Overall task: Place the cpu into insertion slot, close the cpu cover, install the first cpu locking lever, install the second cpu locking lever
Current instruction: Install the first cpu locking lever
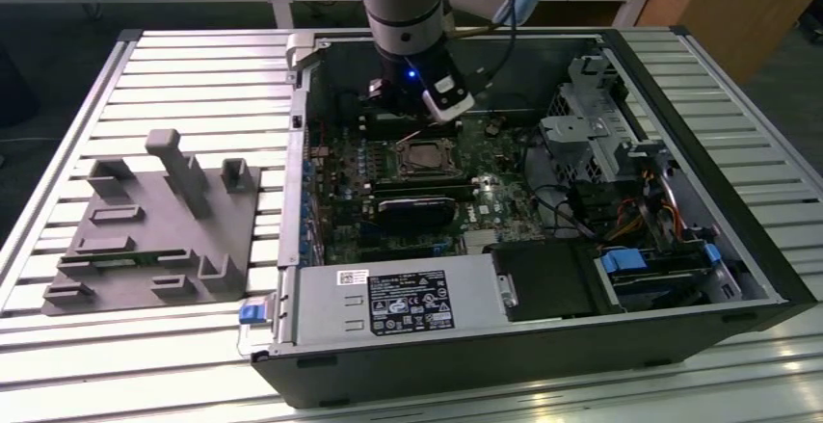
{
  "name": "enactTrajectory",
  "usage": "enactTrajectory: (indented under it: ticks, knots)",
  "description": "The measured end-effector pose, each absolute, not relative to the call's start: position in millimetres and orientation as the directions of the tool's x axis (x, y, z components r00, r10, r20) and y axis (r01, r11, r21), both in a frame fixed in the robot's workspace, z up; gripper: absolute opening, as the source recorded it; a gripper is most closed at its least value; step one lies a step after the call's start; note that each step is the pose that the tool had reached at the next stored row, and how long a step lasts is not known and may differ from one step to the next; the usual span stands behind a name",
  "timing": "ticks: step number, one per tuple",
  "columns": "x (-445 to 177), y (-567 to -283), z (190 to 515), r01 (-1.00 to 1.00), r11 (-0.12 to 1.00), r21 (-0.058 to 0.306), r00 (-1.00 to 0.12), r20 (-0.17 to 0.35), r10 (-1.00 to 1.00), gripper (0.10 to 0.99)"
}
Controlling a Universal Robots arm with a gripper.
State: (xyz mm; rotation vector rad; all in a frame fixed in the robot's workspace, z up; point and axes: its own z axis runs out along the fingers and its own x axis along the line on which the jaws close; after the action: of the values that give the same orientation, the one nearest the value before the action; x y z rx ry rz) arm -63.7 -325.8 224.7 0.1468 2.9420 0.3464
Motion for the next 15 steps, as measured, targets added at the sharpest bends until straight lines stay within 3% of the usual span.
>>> enactTrajectory:
  ticks: [15]
  knots:
    - [-61.2, -317.1, 216.1, 0.15, 0.96, 0.236, -0.968, -0.162, 0.191, 0.106]
